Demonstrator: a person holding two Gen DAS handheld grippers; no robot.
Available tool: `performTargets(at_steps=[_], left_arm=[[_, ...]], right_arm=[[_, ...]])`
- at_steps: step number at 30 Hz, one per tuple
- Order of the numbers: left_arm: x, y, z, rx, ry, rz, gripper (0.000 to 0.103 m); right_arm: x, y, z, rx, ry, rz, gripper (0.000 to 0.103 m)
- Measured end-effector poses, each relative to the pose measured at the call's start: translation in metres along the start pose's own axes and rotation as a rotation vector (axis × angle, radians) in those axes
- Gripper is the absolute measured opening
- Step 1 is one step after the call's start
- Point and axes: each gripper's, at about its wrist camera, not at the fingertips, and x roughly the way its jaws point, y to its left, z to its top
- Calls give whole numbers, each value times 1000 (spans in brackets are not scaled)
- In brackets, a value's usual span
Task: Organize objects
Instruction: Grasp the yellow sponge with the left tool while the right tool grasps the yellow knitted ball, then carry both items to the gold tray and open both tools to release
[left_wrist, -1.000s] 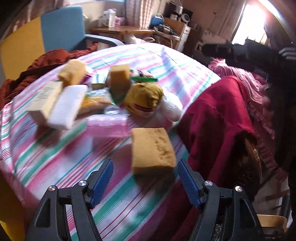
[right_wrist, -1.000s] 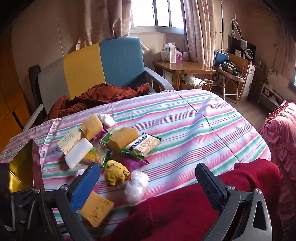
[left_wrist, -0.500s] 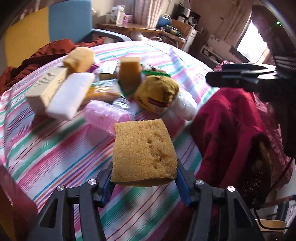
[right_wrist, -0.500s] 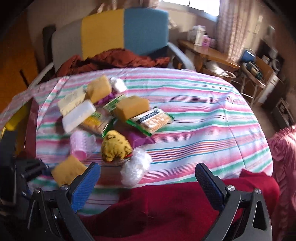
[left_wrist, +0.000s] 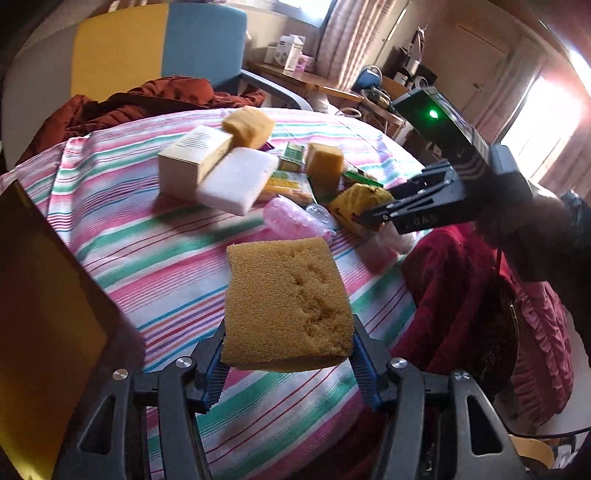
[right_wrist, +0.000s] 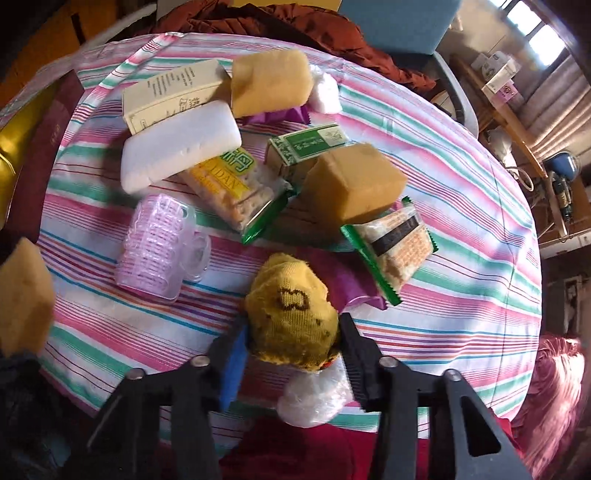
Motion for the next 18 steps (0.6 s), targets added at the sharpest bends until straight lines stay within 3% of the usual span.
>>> performTargets(at_steps=[5, 10, 18], left_arm=[[-23, 10, 2, -42, -59, 7, 59], [-52, 22, 4, -97, -132, 24, 59], [-110, 80, -23, -271, -229, 196, 59]], right_arm=[[-31, 0, -5, 32, -85, -17, 39], [-83, 5, -6, 70, -236, 18, 39], [-133, 95, 41, -29, -445, 213, 39]])
